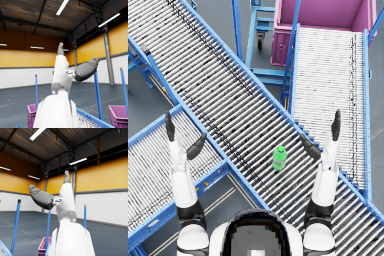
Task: Pick up the oil and place it on the left assembly line, put the cola on the right, and keep Sprite still
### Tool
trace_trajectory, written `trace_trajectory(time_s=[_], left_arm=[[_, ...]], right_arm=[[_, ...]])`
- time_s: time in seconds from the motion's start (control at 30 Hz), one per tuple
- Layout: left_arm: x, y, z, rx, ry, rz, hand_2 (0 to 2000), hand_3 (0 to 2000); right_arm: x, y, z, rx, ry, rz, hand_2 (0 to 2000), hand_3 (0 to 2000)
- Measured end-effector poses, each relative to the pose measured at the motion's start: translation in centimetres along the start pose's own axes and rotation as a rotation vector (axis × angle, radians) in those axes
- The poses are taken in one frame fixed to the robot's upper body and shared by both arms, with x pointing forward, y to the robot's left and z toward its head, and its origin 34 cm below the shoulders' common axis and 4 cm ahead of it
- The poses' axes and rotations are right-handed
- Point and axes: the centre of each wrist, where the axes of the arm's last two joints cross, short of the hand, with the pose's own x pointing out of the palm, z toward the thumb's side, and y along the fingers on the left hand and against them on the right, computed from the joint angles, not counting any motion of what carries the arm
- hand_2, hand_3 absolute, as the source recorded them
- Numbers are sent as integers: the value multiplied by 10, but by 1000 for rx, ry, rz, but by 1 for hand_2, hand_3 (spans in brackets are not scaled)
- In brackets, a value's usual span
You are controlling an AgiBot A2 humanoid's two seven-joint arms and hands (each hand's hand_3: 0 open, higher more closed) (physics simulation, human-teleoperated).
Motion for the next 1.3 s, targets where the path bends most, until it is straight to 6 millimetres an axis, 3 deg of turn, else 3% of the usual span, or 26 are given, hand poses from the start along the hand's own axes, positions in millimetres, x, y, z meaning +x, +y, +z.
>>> trace_trajectory(time_s=[1.3], left_arm=[[-1, -5, 1, -1, -3, 8, 0, 0]], right_arm=[[-1, -4, -1, 1, -4, -11, 0, 0]])
